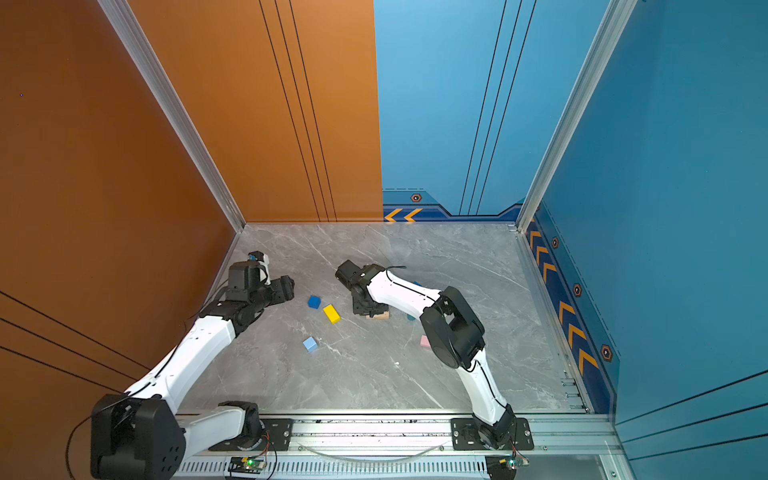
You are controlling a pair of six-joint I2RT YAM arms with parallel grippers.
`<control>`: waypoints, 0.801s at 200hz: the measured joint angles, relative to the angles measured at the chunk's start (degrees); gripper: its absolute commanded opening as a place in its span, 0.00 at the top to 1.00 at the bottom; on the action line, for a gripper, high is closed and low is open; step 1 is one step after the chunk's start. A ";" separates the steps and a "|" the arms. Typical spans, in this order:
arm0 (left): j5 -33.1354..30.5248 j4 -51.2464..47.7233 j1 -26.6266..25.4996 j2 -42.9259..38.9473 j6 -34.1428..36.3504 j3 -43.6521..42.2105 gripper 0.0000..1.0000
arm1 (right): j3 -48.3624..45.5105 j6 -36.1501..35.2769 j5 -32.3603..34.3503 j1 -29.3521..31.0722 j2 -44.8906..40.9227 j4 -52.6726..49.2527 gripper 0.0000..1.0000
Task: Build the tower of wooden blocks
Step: 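Lower the light blue cube onto the wood stack with the right gripper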
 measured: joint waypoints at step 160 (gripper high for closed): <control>0.00 0.00 0.00 0.00 0.00 0.00 0.17 | -0.33 0.87 -0.04 0.00 0.00 0.37 0.64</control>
